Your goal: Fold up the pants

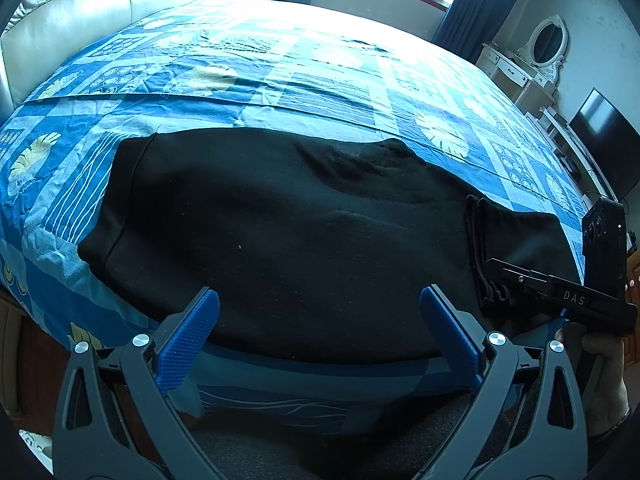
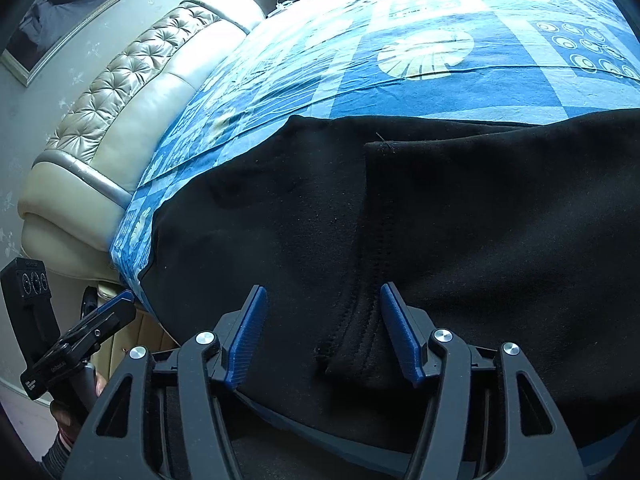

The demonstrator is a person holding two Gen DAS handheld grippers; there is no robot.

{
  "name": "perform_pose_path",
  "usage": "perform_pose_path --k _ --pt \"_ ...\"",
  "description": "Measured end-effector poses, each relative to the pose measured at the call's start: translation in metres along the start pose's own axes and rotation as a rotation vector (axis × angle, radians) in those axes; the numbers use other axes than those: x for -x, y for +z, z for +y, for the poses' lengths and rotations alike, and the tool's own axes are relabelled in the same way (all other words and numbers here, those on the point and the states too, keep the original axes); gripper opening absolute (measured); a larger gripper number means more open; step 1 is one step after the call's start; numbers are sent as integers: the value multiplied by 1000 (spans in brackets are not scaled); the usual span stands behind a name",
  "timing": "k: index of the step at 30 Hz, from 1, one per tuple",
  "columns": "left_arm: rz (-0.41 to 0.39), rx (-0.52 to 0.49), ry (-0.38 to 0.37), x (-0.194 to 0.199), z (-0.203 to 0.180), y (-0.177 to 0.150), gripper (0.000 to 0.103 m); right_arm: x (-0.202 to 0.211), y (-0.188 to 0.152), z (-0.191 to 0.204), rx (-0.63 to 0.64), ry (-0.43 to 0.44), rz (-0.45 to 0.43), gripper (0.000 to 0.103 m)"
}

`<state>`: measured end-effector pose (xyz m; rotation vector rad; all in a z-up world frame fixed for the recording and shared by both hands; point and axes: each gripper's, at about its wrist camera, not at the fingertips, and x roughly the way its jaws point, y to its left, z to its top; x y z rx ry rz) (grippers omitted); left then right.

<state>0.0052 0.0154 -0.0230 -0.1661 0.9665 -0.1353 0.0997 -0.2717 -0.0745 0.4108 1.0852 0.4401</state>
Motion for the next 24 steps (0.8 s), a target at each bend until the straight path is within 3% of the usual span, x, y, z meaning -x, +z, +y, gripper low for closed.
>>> perform_pose_path --k 17,20,24 --pt "0 -6 15 -3 3 1 100 11 0 -2 -10 48 -33 65" --pt "-1 -5 15 -3 4 1 100 39 5 -3 2 139 -88 65" --pt "1 1 15 -3 6 1 100 106 25 -28 6 200 -244 69"
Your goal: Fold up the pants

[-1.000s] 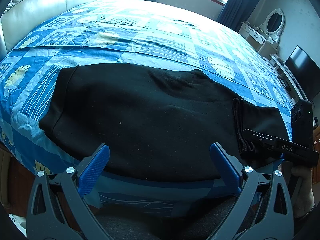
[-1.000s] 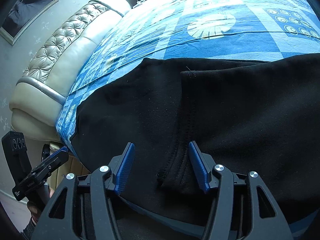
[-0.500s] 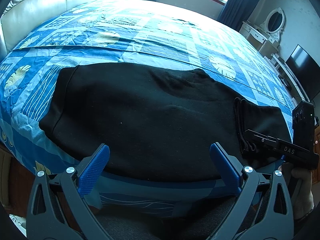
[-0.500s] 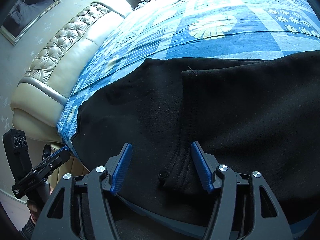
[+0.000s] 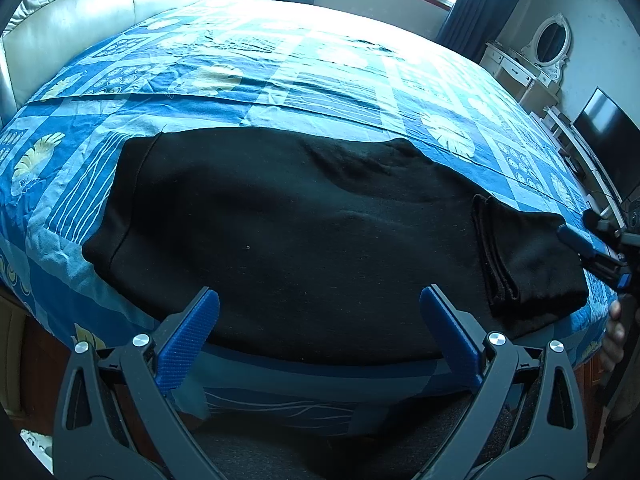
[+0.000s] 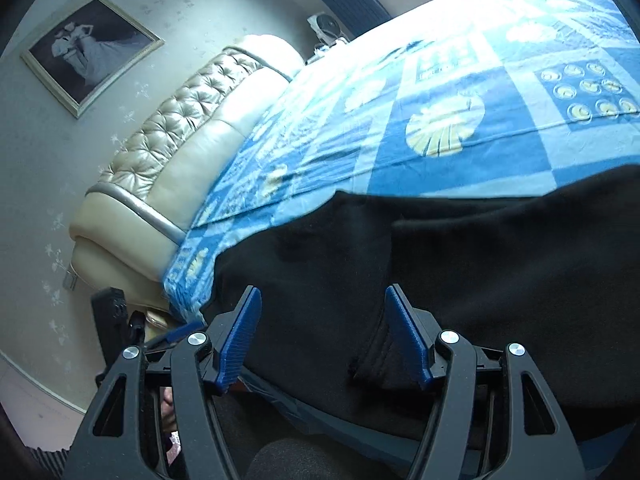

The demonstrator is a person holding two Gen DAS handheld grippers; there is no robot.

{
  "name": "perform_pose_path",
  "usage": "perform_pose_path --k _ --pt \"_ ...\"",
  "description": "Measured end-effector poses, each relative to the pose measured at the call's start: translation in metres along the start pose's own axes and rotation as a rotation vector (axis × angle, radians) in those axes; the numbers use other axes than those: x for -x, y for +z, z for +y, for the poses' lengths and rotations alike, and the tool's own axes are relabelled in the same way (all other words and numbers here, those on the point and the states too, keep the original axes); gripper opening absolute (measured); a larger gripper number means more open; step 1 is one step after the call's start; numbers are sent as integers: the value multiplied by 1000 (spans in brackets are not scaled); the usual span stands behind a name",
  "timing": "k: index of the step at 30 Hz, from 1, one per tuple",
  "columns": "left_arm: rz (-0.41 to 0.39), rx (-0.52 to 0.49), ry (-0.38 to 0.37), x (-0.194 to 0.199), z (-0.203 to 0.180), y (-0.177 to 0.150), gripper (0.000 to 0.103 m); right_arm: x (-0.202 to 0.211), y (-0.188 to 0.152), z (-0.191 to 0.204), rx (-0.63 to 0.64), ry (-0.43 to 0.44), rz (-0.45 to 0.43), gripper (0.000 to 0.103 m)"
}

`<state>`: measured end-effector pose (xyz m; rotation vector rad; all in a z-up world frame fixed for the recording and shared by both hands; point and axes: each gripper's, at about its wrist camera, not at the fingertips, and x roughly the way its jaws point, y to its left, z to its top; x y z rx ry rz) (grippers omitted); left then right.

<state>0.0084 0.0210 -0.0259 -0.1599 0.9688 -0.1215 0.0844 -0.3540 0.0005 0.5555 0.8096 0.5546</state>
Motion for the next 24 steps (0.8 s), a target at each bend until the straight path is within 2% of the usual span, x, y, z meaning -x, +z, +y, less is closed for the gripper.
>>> perform_pose_path --k 5,9,11,15,18,19,20,21,22,24 --pt "5 13 -6 -1 2 0 100 75 37 -71 -85 -113 -138 75" --pt "12 15 -5 -2 1 -1 100 88 35 -152 -277 -189 -120 75" --pt "20 16 -7 -4 1 -2 100 81 28 -182 -365 -166 -104 75" --pt "31 15 -7 -7 0 -3 100 58 18 -212 -504 -46 -89 75" --pt "37 16 -9 -9 0 -4 100 43 17 -217 -515 -20 -82 73" --pt "40 17 -10 -9 0 -4 100 39 18 -214 -502 -12 -75 69" --pt "42 18 -12 -10 0 -4 100 32 18 -213 -503 -6 -49 51" --pt "45 20 -15 -10 0 -4 100 26 17 -213 -507 -28 -33 42" --pt "48 22 -17 -11 0 -5 100 23 15 -212 -500 -59 -28 37" --pt "55 28 -24 -13 1 -5 100 21 11 -213 -503 -65 -40 29"
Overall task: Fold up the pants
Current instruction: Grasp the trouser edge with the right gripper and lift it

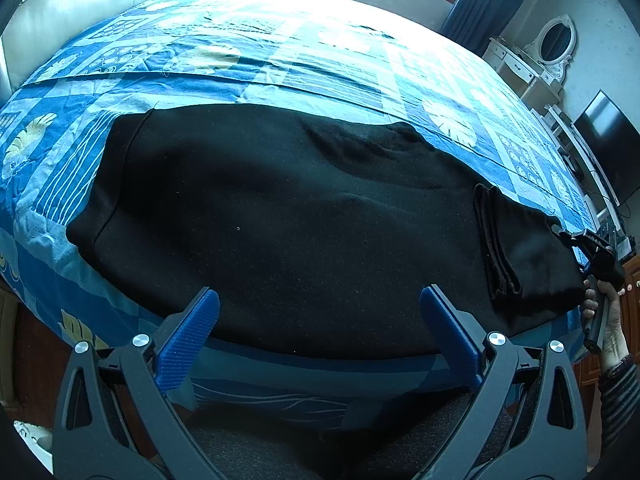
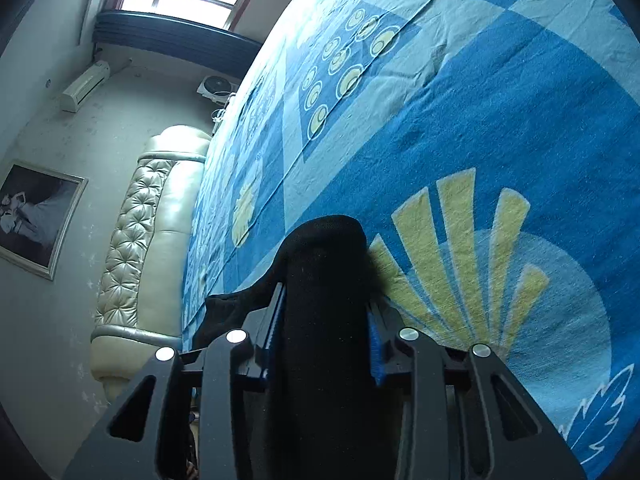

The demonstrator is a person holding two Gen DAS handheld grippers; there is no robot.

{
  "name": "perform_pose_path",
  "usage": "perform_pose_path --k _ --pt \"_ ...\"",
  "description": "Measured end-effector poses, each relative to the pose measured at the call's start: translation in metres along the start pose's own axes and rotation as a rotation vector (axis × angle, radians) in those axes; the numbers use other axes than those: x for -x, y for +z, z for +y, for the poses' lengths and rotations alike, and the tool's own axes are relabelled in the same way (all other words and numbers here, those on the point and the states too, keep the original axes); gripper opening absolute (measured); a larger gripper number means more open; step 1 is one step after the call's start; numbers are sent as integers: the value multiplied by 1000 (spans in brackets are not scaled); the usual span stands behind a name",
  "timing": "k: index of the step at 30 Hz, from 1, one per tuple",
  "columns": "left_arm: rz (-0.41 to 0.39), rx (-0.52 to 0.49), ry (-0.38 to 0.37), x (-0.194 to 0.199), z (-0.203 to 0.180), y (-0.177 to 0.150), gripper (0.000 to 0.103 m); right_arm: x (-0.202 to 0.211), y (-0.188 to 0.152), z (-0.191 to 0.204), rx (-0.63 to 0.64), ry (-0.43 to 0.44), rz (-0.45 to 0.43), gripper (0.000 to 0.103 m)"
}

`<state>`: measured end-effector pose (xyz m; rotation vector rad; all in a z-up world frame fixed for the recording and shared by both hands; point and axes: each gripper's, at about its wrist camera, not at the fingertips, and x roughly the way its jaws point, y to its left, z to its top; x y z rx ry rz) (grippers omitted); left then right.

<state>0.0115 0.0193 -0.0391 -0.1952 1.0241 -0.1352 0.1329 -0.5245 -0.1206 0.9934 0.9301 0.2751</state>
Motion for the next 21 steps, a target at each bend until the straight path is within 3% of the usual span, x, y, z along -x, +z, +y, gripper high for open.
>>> perform_pose_path --k 4,11,16,19,21 --pt "7 0 -1 -2 0 0 100 2 -2 0 -11 6 -3 28" --pt "-3 2 1 0 4 1 100 29 -17 -2 -47 113 -7 47" --pt "3 8 -1 -1 5 1 100 49 -46 -16 -66 160 17 47" --pt "3 1 -3 -1 3 0 100 54 -54 -18 -47 139 37 46" --pt "-3 -9 0 0 1 0 100 48 -57 -16 -21 69 51 32"
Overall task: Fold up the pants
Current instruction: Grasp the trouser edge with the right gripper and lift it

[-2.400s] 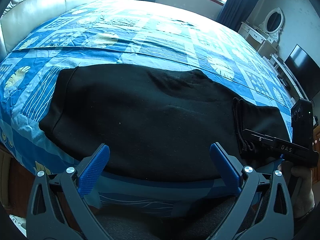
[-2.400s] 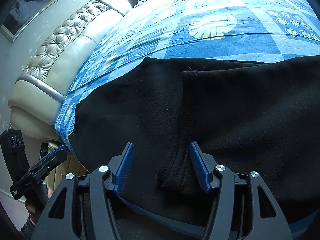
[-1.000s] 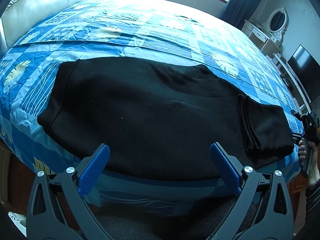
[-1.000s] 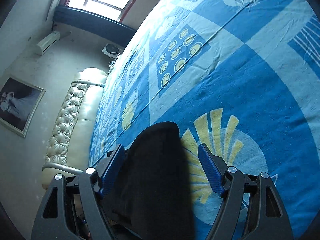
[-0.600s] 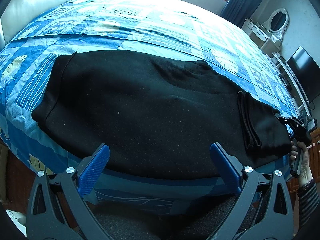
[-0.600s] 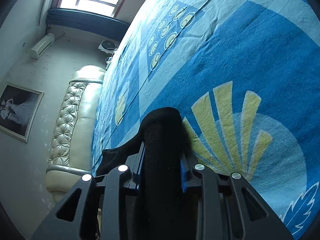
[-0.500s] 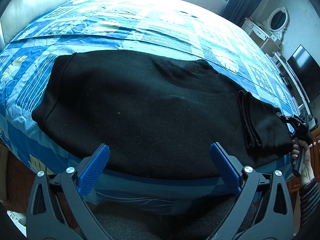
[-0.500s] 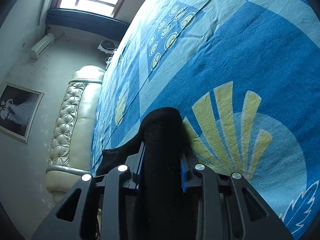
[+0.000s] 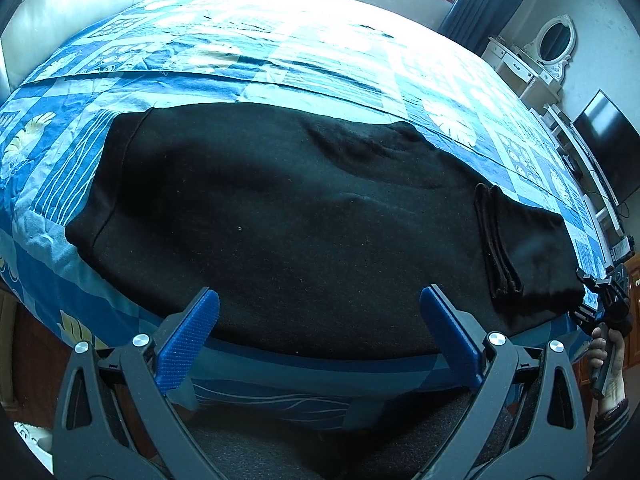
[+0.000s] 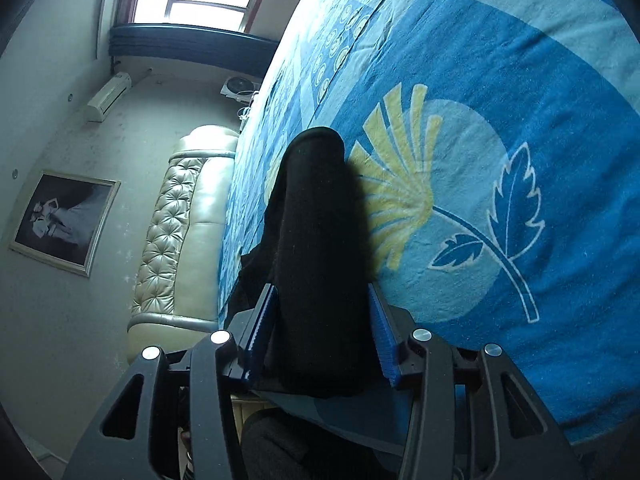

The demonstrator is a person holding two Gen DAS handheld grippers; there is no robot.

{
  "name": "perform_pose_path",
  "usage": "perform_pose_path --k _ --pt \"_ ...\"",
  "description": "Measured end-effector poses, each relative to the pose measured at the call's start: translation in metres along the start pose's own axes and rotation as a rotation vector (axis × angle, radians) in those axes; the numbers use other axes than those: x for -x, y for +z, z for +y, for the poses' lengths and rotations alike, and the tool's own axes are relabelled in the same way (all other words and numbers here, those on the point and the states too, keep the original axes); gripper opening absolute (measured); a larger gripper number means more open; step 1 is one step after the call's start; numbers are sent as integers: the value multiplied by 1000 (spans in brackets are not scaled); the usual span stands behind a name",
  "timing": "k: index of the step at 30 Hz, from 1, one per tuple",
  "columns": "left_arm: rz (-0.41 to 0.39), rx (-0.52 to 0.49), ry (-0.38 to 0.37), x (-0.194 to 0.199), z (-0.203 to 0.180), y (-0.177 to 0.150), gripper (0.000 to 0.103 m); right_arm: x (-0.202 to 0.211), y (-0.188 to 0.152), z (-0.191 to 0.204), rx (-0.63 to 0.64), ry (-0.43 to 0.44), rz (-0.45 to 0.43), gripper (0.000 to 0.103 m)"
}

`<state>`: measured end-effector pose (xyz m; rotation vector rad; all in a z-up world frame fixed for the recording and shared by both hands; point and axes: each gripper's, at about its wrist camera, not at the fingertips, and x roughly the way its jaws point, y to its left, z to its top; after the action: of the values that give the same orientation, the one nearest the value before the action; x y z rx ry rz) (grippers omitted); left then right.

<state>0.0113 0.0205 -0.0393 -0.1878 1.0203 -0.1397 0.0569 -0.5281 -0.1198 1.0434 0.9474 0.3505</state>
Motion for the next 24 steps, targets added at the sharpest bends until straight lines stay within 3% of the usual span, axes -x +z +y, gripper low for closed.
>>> perform_pose_path --k 3,5,12,16,17,20,24 --pt "-1 -10 4 1 -3 -1 100 -6 -2 -4 11 -47 -10 23" --pt "-2 -12 4 1 -4 -1 100 -4 -3 -6 21 -55 -14 22" --pt "-12 -9 12 4 -1 0 100 11 -2 -6 -14 -24 -50 29" --pt "-24 10 12 6 5 2 100 40 2 12 3 -112 -216 29" --pt "-24 14 13 6 6 3 100 42 1 20 11 -99 -238 31" --pt "-22 19 15 4 9 4 100 24 -7 51 60 -22 -189 33" --pt "-22 20 18 5 10 5 100 -39 -27 90 111 64 12 38"
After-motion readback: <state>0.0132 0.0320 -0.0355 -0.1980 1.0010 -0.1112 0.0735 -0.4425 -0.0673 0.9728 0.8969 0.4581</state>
